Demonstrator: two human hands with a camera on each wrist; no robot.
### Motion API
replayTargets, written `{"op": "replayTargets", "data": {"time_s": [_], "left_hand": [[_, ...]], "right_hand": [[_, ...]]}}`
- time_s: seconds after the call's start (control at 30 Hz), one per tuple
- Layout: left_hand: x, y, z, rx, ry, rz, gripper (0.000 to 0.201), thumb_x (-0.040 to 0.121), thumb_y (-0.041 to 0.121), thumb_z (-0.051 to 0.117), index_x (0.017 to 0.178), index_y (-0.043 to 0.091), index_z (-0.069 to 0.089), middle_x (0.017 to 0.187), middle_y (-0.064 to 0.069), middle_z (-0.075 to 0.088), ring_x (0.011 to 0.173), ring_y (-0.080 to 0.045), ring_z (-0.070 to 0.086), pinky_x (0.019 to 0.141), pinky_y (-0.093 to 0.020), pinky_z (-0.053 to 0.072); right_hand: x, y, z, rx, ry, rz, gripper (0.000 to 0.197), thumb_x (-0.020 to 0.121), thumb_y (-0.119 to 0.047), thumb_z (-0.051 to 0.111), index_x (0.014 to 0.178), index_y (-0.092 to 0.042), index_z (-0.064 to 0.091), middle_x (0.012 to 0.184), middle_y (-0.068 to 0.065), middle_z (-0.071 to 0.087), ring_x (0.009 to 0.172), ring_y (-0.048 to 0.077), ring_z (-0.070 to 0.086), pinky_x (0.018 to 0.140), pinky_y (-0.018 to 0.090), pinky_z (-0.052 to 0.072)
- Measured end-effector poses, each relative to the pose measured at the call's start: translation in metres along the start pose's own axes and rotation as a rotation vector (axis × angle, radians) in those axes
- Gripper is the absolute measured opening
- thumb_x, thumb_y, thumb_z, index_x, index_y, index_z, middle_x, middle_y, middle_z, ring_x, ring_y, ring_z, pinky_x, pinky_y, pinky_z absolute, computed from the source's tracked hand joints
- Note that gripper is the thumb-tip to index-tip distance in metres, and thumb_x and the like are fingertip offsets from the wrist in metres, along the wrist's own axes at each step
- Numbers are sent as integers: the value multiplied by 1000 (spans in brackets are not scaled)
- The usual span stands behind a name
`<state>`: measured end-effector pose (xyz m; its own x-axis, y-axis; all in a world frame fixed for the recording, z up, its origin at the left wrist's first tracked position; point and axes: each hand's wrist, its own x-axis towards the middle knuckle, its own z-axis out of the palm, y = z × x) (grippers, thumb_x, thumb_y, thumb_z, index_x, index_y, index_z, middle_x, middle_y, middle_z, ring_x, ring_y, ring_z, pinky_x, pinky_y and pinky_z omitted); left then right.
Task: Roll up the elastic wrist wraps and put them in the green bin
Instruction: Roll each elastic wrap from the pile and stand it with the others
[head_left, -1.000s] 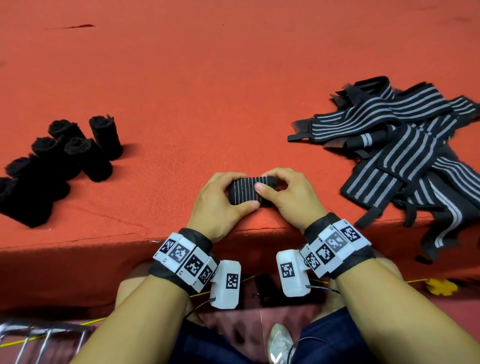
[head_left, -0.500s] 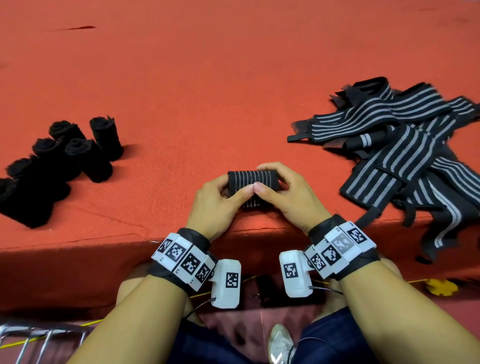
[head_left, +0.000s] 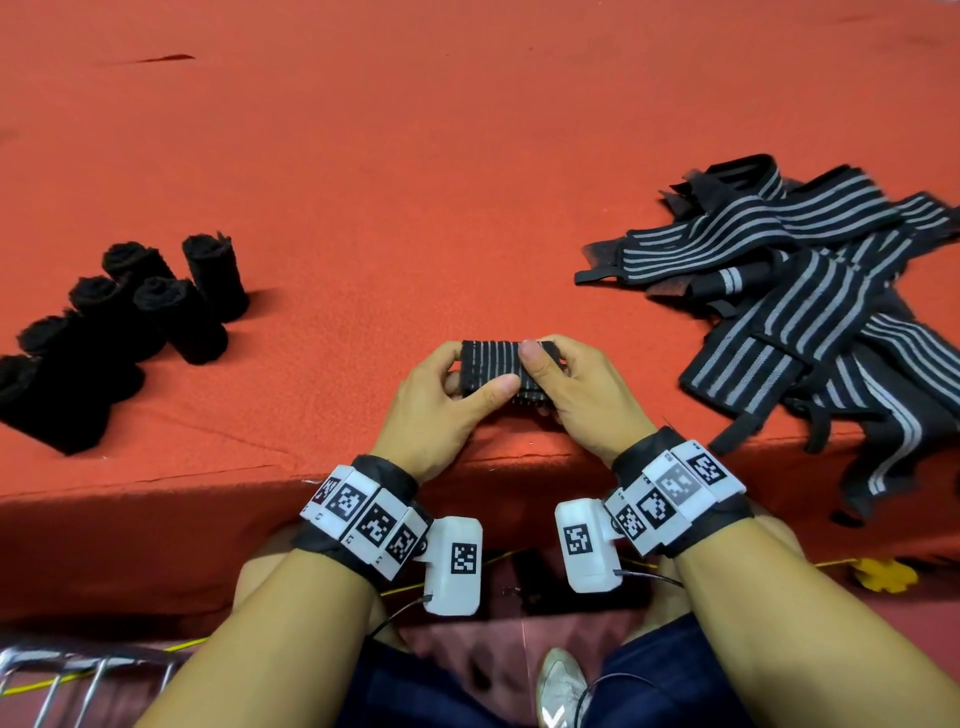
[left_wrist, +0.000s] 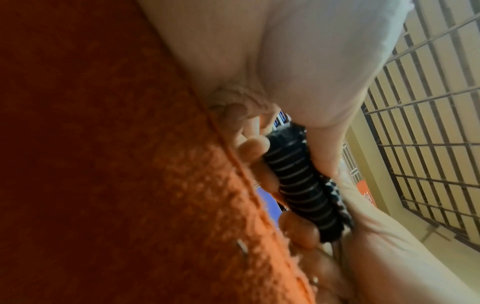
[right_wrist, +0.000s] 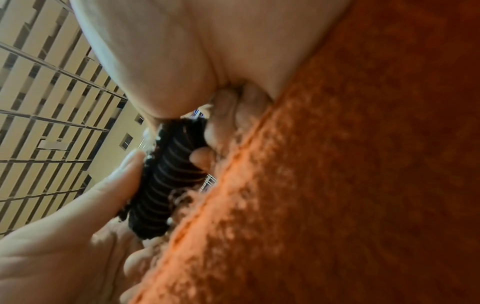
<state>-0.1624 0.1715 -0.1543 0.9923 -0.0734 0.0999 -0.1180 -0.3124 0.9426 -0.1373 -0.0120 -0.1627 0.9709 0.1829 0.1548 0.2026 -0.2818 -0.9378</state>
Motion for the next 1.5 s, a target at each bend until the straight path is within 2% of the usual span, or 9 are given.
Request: {"op": "replayTargets", "data": {"time_s": [0.17, 0.47, 0.6, 0.77, 0.87, 0.97, 1.1, 1.27, 1.5], "left_hand": [[1, -4, 1, -51, 47, 14, 22, 92, 37, 71, 101, 17, 72, 69, 5, 71, 62, -3, 65, 63, -17, 47], [0, -4, 4, -27, 66, 29, 16, 94, 38, 70, 101, 24, 71, 77, 8, 73, 68, -5, 68, 66, -24, 51], [0, -1, -1, -150, 63, 51, 22, 89, 26, 77, 108, 21, 68, 86, 13, 70, 77, -4, 64, 73, -29, 50], [-13, 1, -21, -238, 164, 89, 42, 73, 27, 83, 111, 23, 66, 95, 11, 68, 87, -6, 61, 81, -26, 50], [-23, -3, -43, -191, 315, 122, 39, 69, 26, 83, 100, 17, 62, 93, 12, 64, 87, -4, 58, 80, -23, 45], [-31, -3, -73, -126, 478, 132, 37, 69, 20, 84, 97, 15, 60, 93, 10, 63, 86, 0, 57, 79, -16, 45], [-48, -12, -117, 9, 640, 104, 39, 72, 15, 88, 101, 20, 62, 100, 12, 67, 91, 1, 59, 75, -15, 43], [-74, -30, -160, 74, 701, 66, 56, 75, 13, 85, 124, 28, 62, 115, 21, 66, 102, 4, 59, 77, -11, 41], [-83, -53, -186, 87, 699, 17, 76, 79, 14, 82, 146, 29, 50, 141, 11, 55, 125, -3, 55, 100, -21, 46]], "right_hand": [[-7, -4, -1, -48, -76, -41, 23, 93, -48, 61, 90, -27, 66, 60, -32, 59, 58, -8, 54, 59, 11, 38], [-8, -6, 2, 55, -58, -51, 11, 98, -32, 64, 93, -26, 71, 71, -25, 68, 67, -6, 62, 67, 14, 45], [-10, -10, 5, 104, 6, -57, 31, 87, -39, 77, 108, -18, 72, 101, -4, 78, 94, 12, 73, 86, 35, 58], [-5, -30, 22, 290, 74, -7, 60, 71, -30, 85, 122, -16, 56, 82, 3, 73, 68, 12, 66, 65, 26, 54], [5, -49, 53, 333, 94, -13, 51, 76, -12, 87, 115, -15, 55, 87, 3, 67, 69, 14, 65, 63, 27, 54], [17, -68, 93, 227, 67, -47, 31, 76, -25, 84, 94, -26, 59, 87, -1, 68, 66, 16, 66, 66, 39, 56], [29, -90, 147, 189, -3, -104, 20, 77, -25, 74, 91, -33, 62, 96, -6, 70, 75, 21, 71, 76, 50, 61], [35, -108, 199, 140, -152, -151, 38, 83, 4, 71, 109, -23, 66, 116, 7, 63, 96, 17, 70, 79, 26, 57], [40, -116, 236, 73, -334, -174, 62, 85, 9, 65, 139, -19, 55, 137, -3, 59, 117, 8, 60, 98, 26, 53]]}}
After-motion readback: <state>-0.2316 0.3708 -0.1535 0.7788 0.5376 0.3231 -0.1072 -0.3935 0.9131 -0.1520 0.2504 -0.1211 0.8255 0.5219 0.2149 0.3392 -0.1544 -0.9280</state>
